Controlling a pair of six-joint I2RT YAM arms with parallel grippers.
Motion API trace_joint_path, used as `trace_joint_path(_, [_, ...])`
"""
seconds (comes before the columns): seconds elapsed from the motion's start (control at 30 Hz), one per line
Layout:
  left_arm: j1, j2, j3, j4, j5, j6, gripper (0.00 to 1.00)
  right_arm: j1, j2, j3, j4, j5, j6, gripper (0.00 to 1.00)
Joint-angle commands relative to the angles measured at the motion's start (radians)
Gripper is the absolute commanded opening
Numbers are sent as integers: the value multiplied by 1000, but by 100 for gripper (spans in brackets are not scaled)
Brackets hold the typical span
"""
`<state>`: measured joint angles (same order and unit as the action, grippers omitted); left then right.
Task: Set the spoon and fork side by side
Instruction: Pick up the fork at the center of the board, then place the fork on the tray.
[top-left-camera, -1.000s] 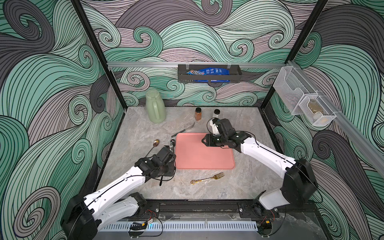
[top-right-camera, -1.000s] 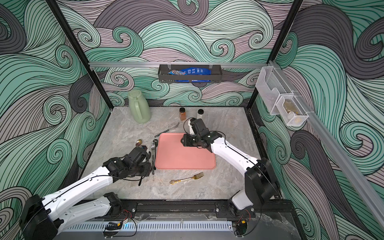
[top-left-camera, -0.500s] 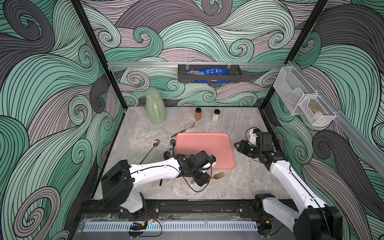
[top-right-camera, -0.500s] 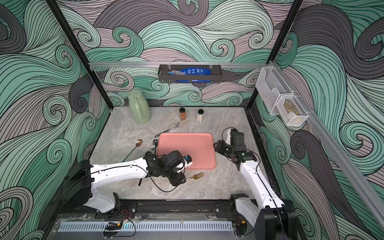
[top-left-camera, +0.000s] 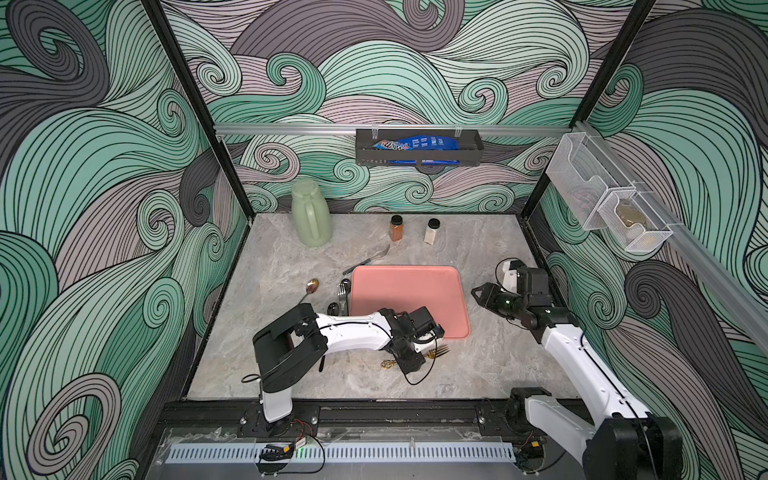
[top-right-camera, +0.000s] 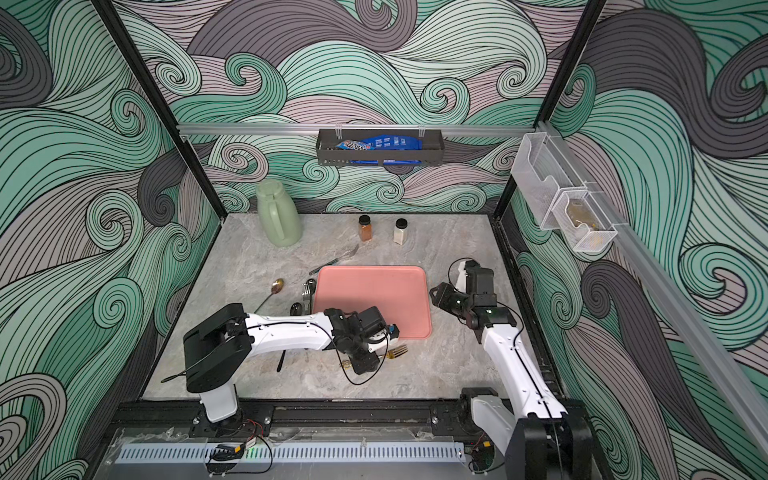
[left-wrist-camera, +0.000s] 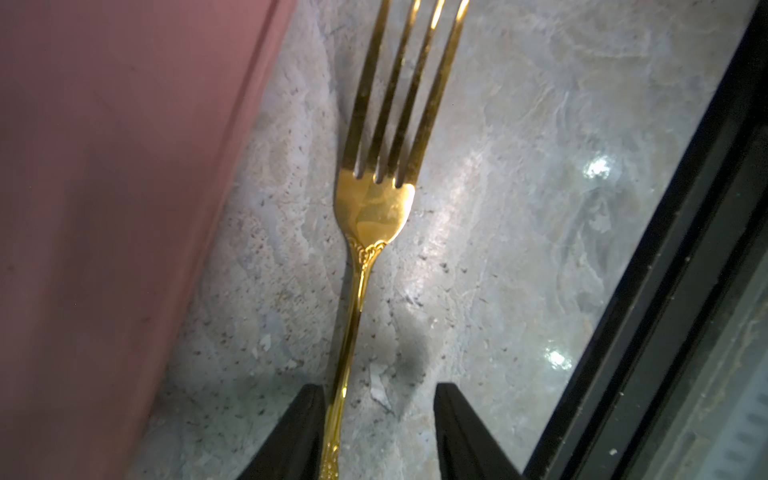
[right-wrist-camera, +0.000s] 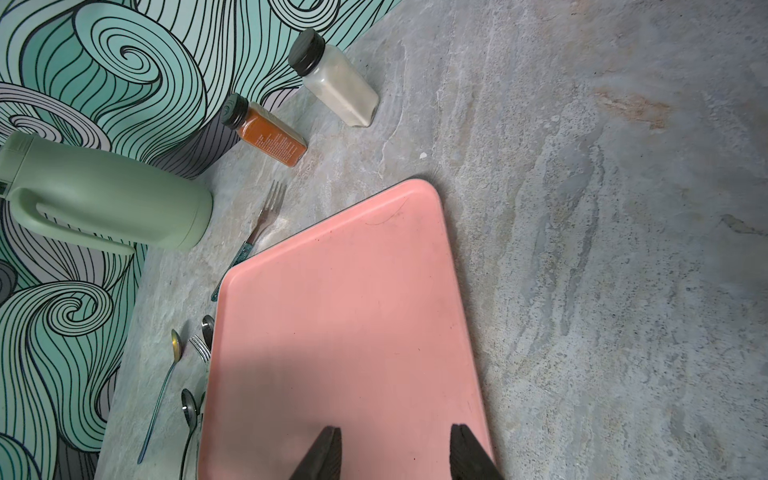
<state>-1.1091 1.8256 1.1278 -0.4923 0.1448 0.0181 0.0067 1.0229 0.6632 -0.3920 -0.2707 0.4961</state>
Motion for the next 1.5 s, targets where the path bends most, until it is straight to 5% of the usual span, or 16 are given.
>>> trace_joint_path(0.0, [-17,28,35,6,-63,27,42,-6,0,-8,4,-12,-23,47])
trace_joint_path(0.4, [-27,36,-31,94,-99,-43,8,-15,-10,-13,1,-15,-34,48])
trace_joint_path(0.77, [-23,-261,-32,2,-275,-163,3,-17,-33,3,5,-30,-36,47])
trace_joint_path(1.07, [187,-294,28,-52,-398,-316,2,-16,-55,-10,42,-83,-33,47])
trace_joint_path(1.27, [367,-171,111,-98,-424,-456,1,-15,-34,-23,51,-132,-24,47])
trace_joint_path(1.47, [451,-18,189,-140,-386,-540,1,-7,-39,-31,64,-143,-9,47])
